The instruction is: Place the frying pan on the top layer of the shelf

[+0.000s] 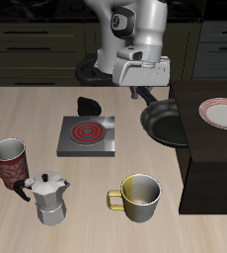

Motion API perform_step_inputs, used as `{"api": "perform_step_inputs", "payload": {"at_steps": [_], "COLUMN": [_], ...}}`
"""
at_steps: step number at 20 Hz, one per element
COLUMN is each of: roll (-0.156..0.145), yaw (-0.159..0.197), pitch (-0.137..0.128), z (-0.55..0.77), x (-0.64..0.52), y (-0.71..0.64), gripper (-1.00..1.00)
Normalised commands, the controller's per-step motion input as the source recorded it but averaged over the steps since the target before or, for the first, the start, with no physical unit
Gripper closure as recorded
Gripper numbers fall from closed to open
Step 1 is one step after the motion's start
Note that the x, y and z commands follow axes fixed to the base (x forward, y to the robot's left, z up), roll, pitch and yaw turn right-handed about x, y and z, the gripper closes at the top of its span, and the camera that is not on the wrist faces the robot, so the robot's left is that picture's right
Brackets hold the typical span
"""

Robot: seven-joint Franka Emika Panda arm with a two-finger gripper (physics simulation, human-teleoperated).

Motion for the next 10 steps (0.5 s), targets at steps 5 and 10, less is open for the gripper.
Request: {"api": "perform_step_inputs", "payload": {"at_steps": [5,10], "roll": [0.033,0.044], "yaw": [-0.032,-0.091], "pitch": [-0.010,-0.018], "z": [0.14,0.15], "x": [0.04,0.02], "y": [0.33,0.36], "gripper": [1.00,1.00]}}
